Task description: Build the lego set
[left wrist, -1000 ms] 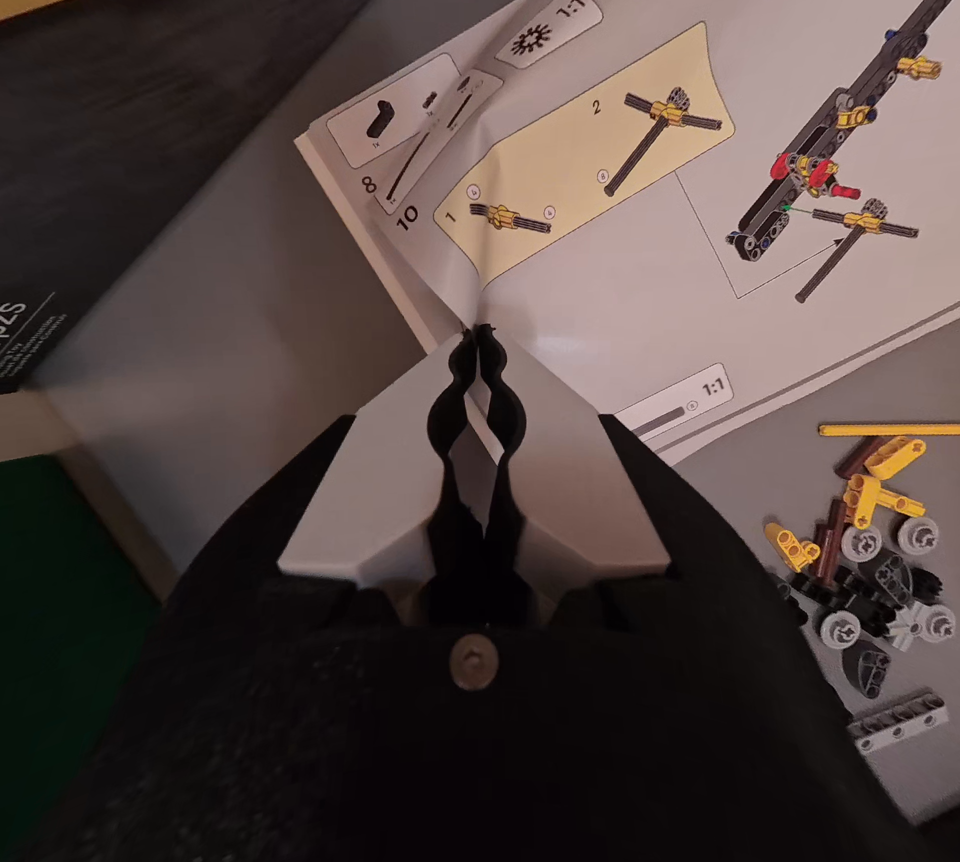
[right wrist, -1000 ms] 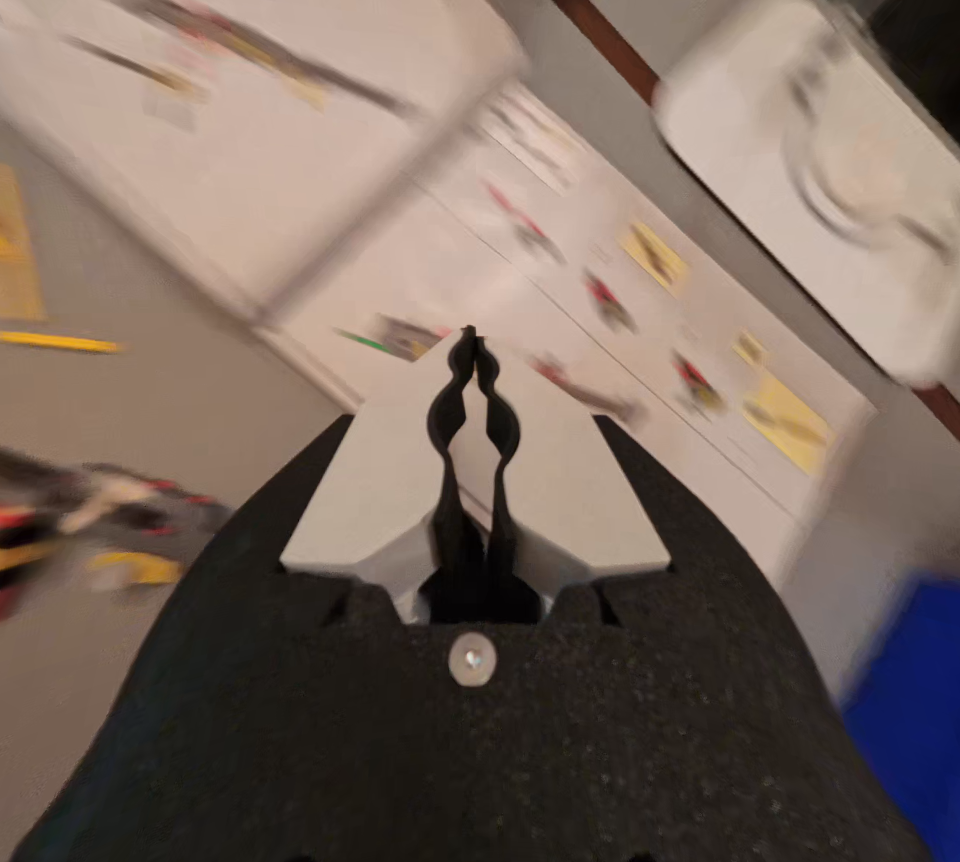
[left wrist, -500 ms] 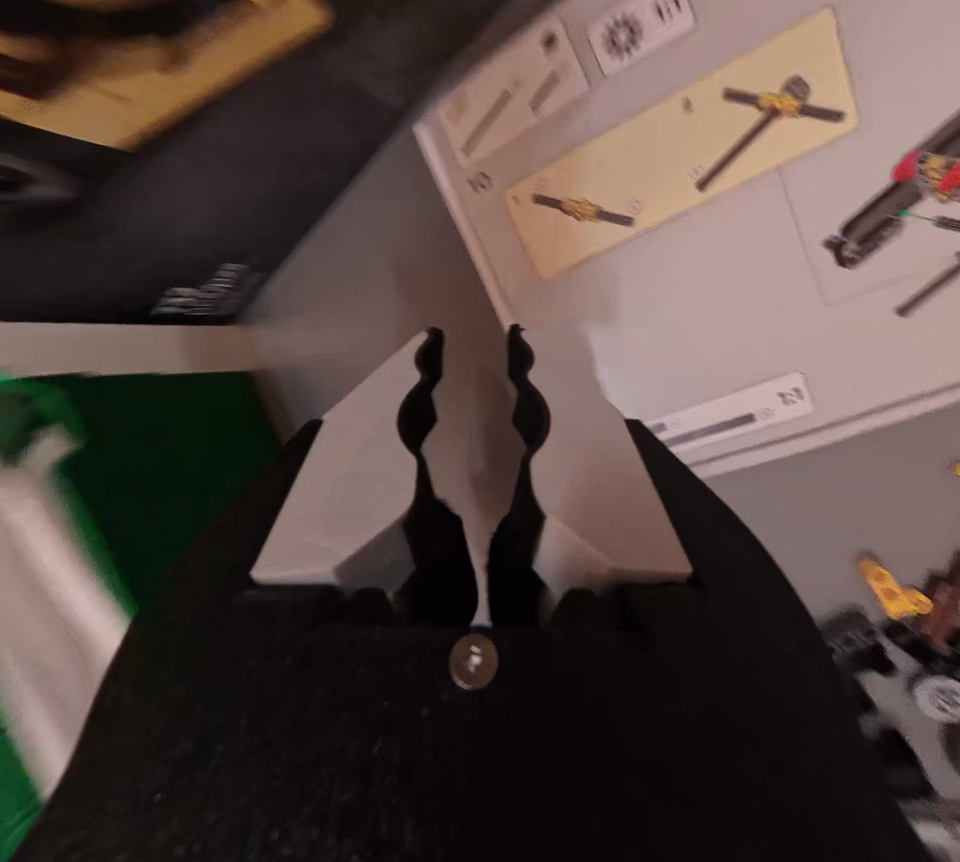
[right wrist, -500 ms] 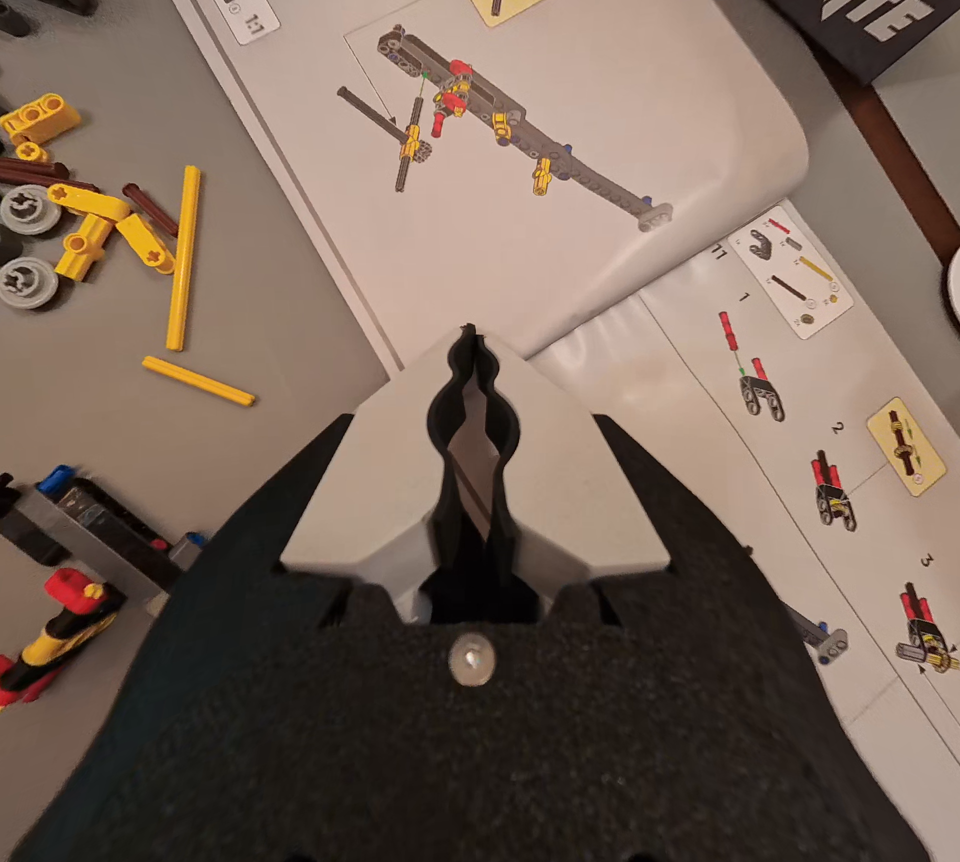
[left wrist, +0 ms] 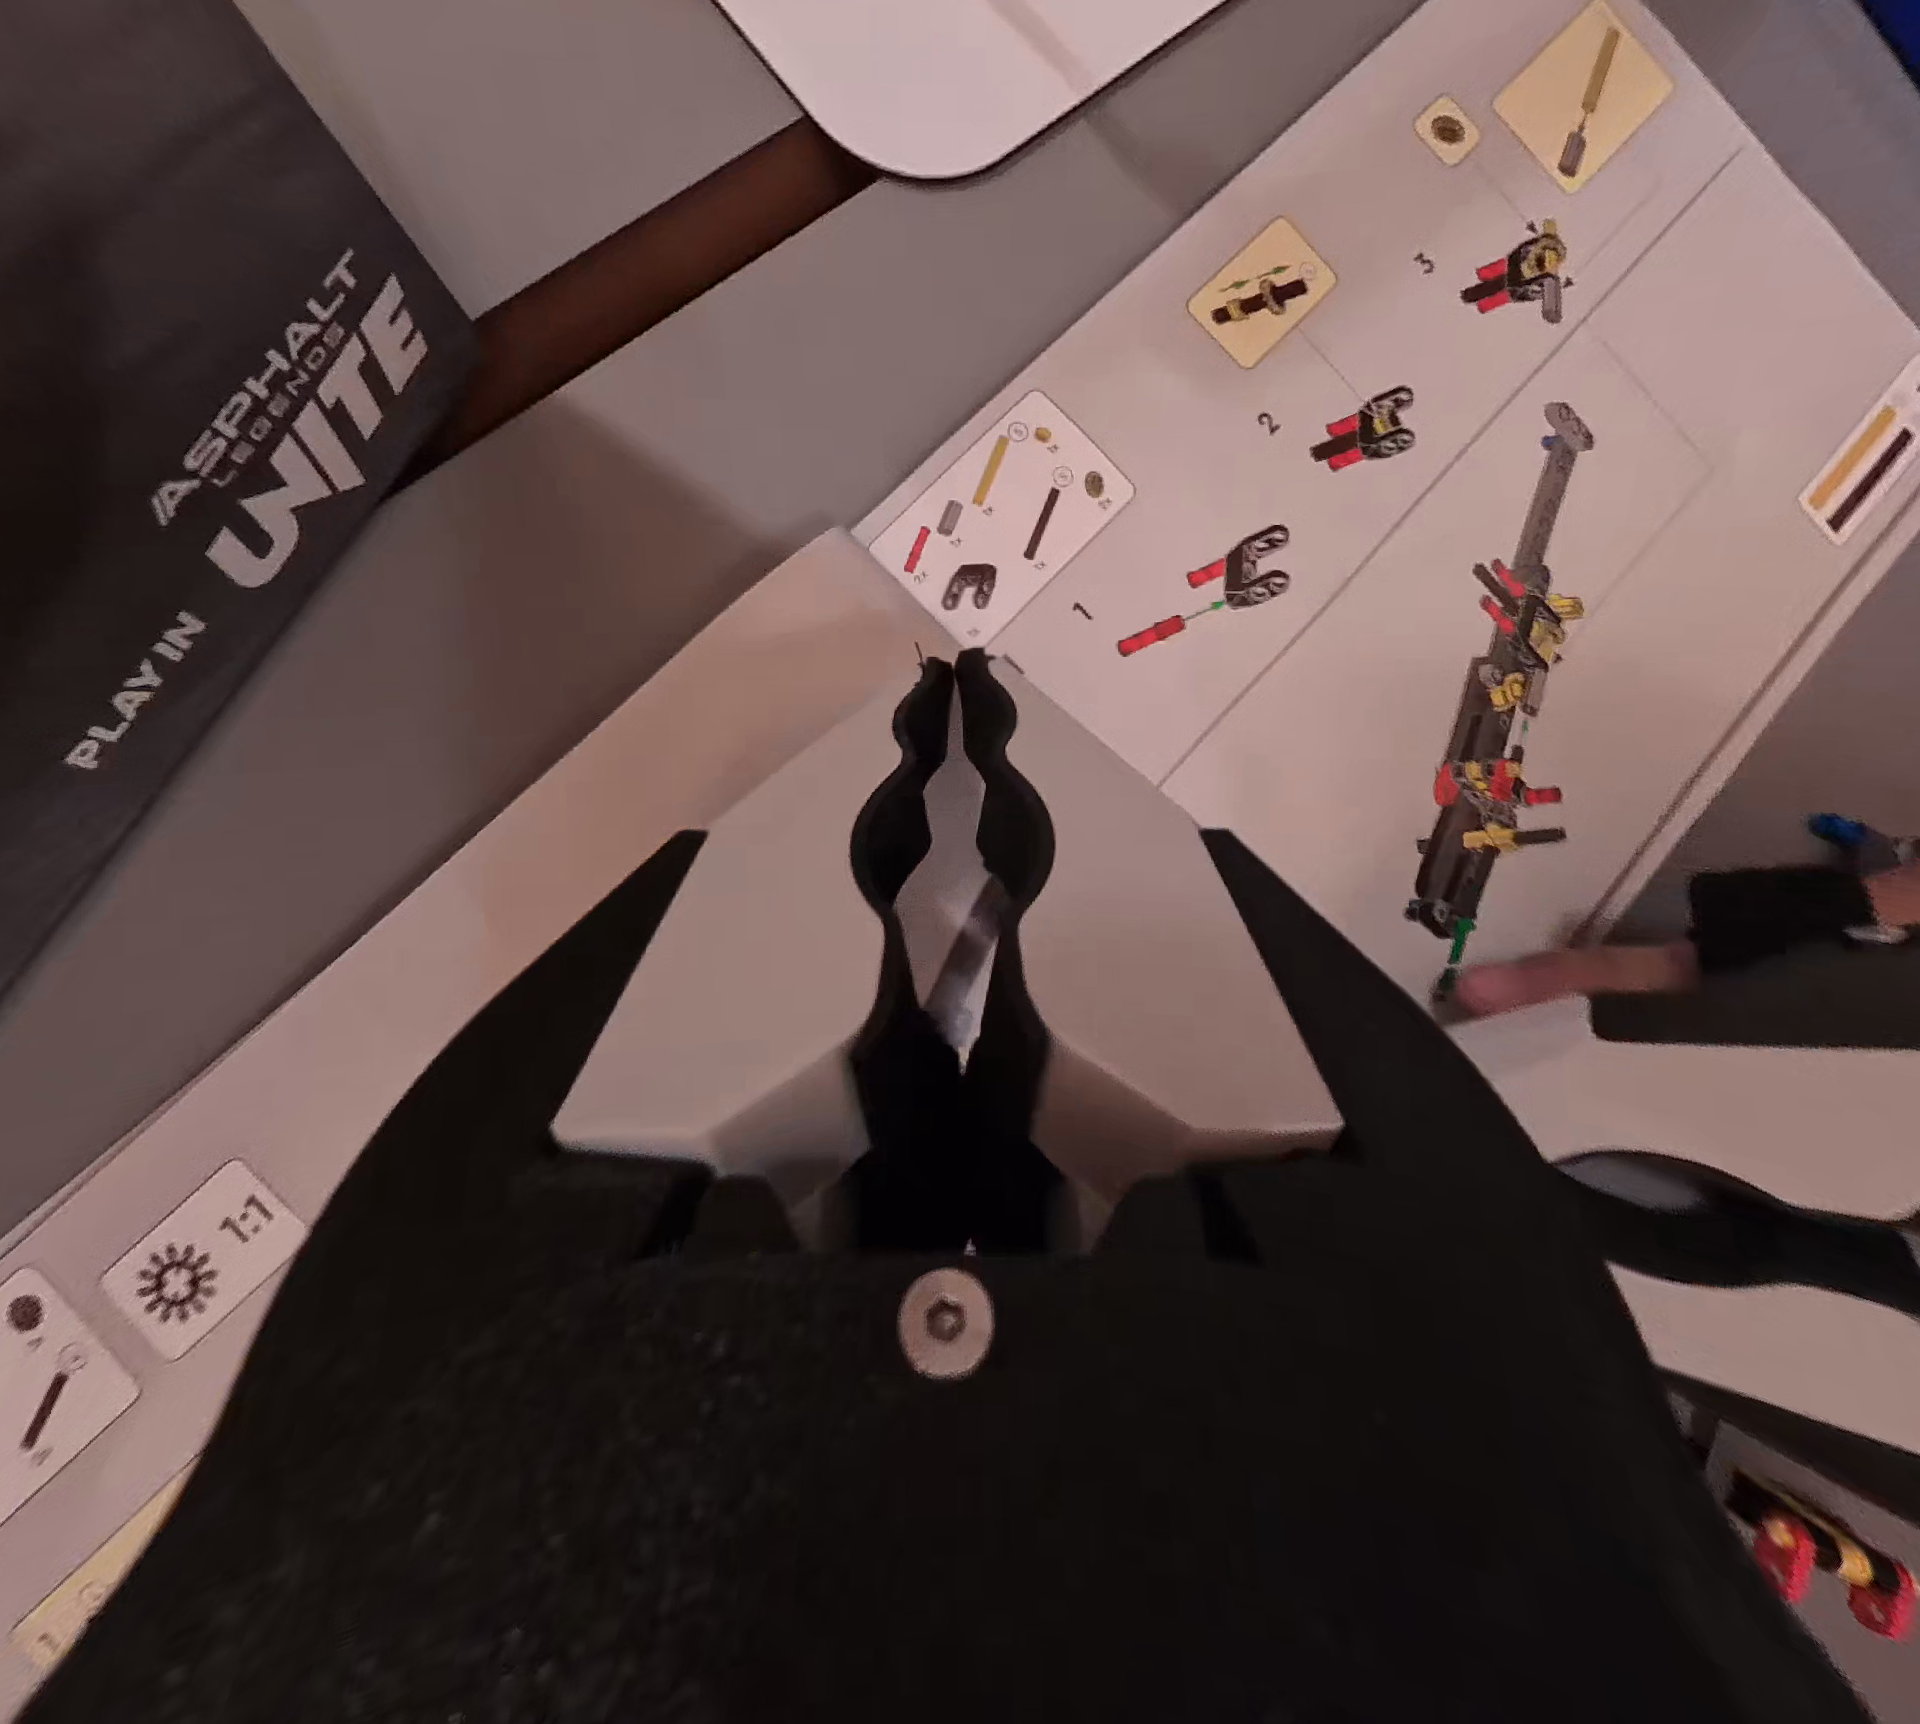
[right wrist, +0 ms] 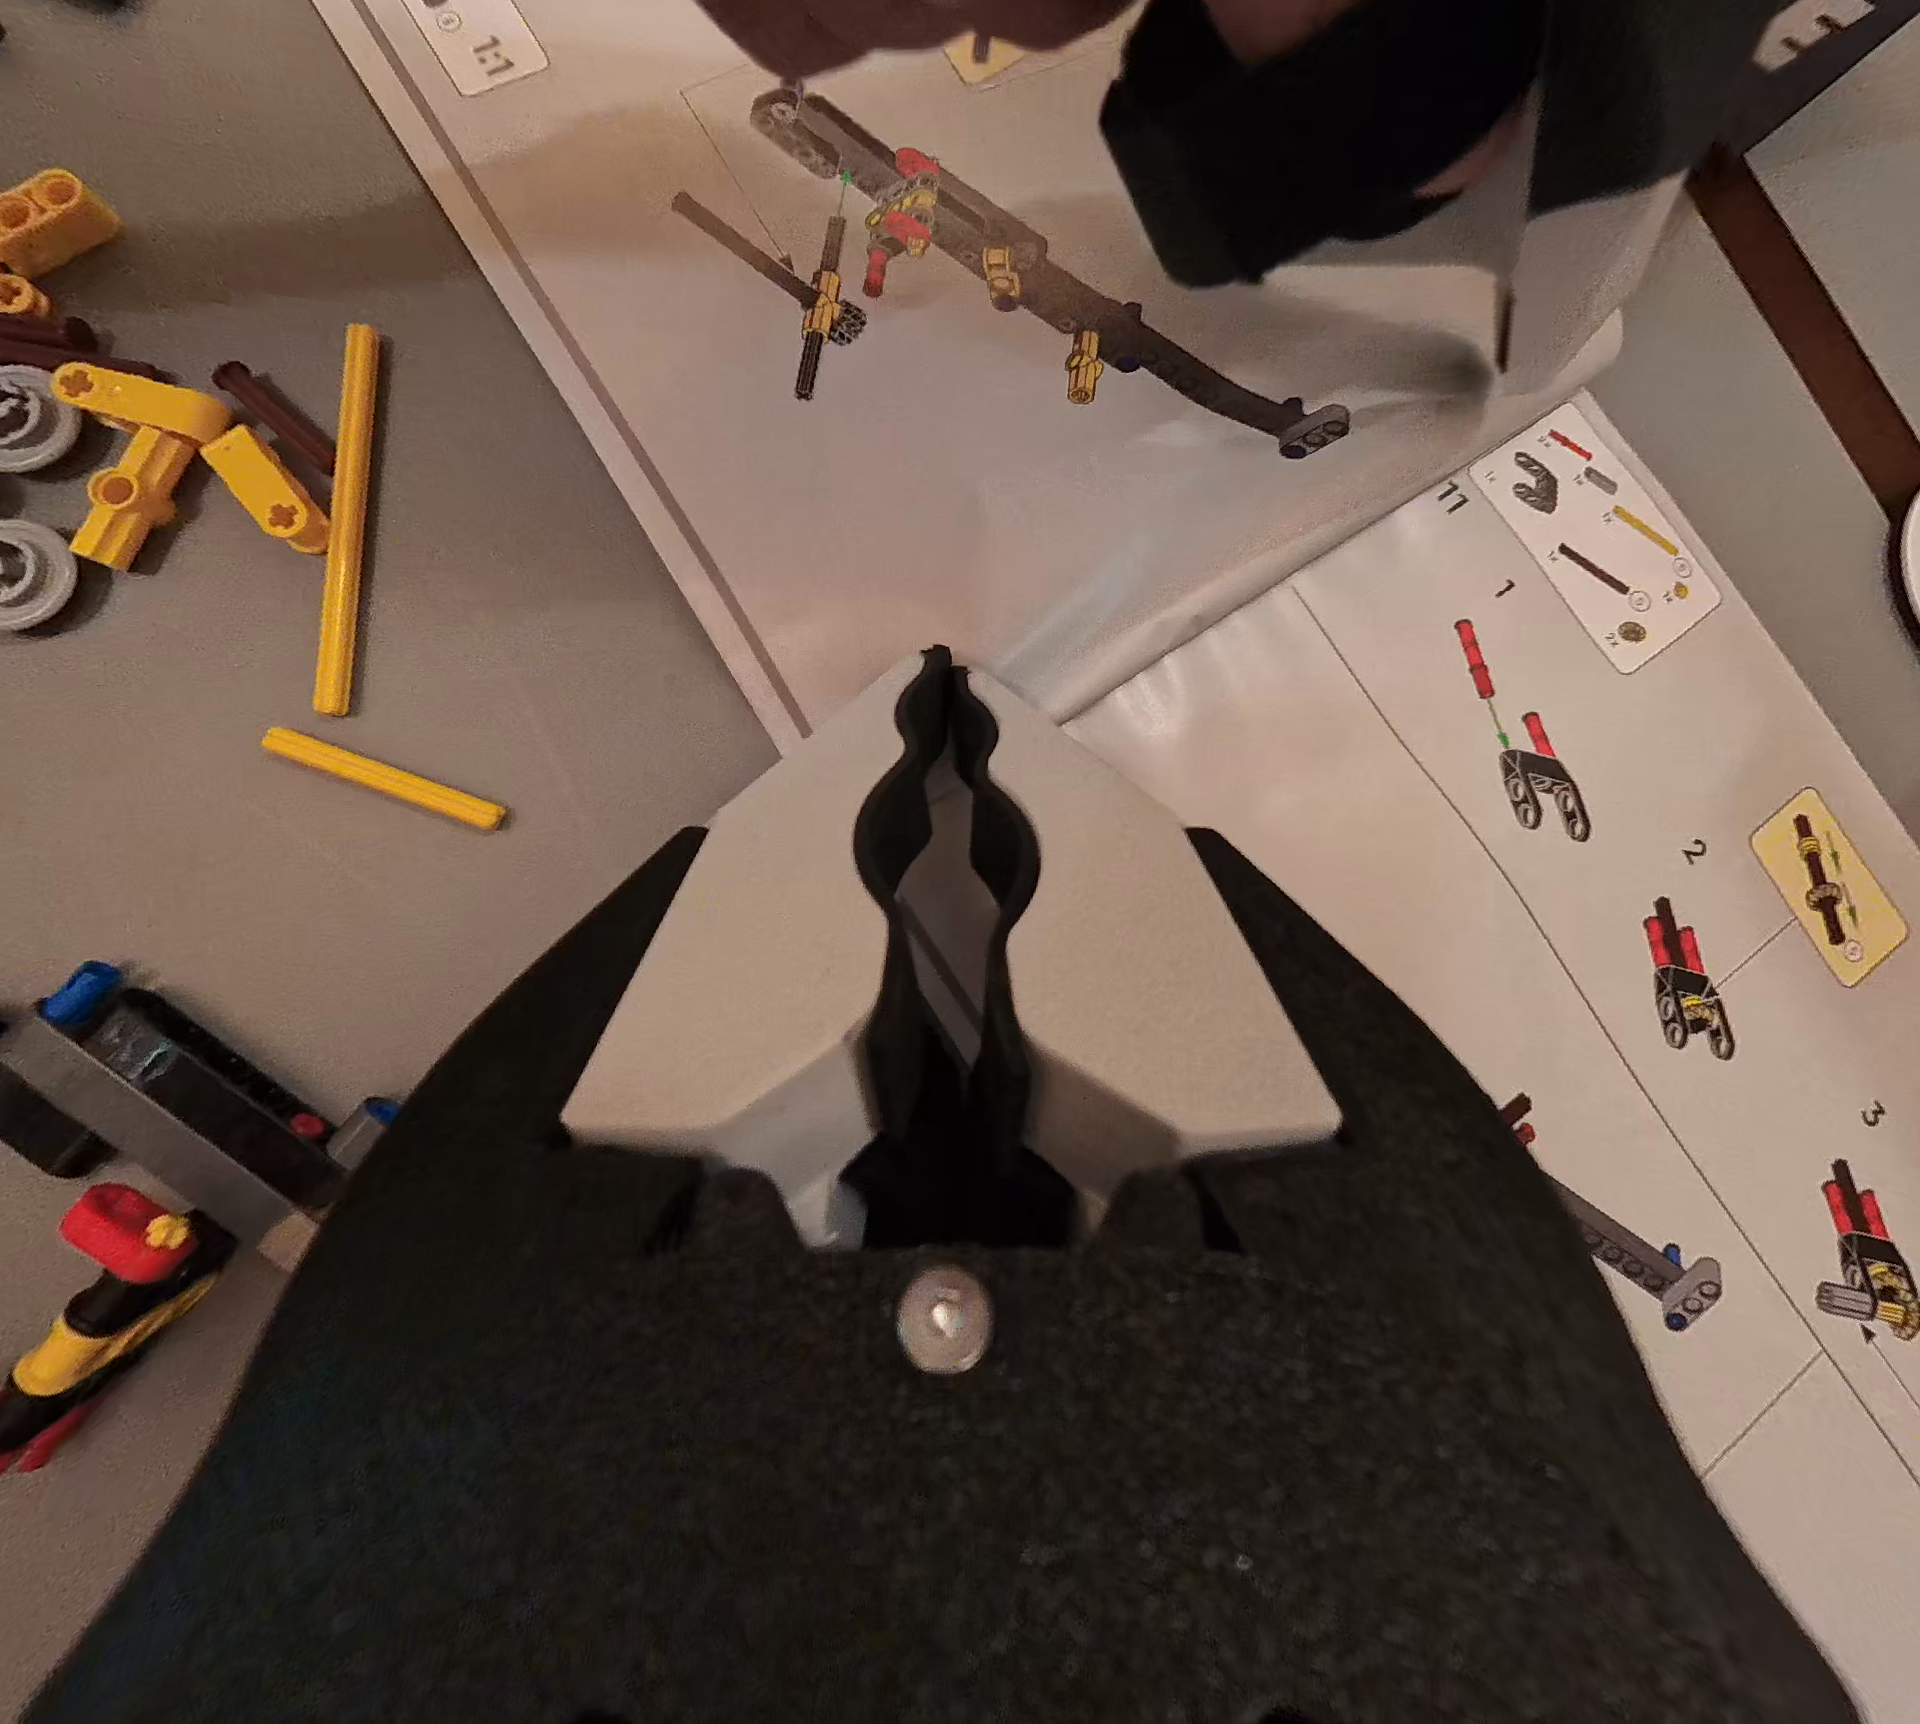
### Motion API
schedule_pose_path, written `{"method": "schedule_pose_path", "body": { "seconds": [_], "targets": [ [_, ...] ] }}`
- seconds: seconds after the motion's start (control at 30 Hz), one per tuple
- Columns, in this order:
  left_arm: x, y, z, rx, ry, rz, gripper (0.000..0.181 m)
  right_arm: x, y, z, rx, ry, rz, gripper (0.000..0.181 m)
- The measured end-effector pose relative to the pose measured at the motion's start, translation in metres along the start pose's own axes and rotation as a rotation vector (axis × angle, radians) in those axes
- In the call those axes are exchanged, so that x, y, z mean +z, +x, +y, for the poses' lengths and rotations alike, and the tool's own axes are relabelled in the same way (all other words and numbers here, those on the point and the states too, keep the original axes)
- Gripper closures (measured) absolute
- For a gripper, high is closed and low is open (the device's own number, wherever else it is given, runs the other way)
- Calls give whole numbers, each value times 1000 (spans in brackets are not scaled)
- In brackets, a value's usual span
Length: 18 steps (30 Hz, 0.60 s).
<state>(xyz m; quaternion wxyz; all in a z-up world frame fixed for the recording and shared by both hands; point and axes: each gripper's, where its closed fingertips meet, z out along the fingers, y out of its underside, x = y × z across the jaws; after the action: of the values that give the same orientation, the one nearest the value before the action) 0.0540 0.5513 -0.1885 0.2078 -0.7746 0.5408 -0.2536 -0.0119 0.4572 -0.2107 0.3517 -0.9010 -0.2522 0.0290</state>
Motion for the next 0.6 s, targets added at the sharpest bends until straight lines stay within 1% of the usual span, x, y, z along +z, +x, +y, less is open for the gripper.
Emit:
{"method": "schedule_pose_path", "body": {
  "seconds": [0.1, 0.2, 0.3, 0.43, 0.6],
  "targets": [
    [13, 1, 3, -18, -8, 31, 181, 0, 0, 0, 1, -1, -9, 181],
    [18, 1, 3, -36, -8, 43, 181, 0, 0, 1, 3, 2, -10, 181],
    [17, 1, 2, -29, -2, 43, 181, 0, 0, 1, 23, 2, -10, 181],
    [9, -2, 3, -21, 22, 9, 181, 0, 0, 1, 19, -3, -3, 181],
    [15, -4, 10, -14, 19, 10, 181, 1, 0, 1, 27, -6, -3, 181]
  ]
}}
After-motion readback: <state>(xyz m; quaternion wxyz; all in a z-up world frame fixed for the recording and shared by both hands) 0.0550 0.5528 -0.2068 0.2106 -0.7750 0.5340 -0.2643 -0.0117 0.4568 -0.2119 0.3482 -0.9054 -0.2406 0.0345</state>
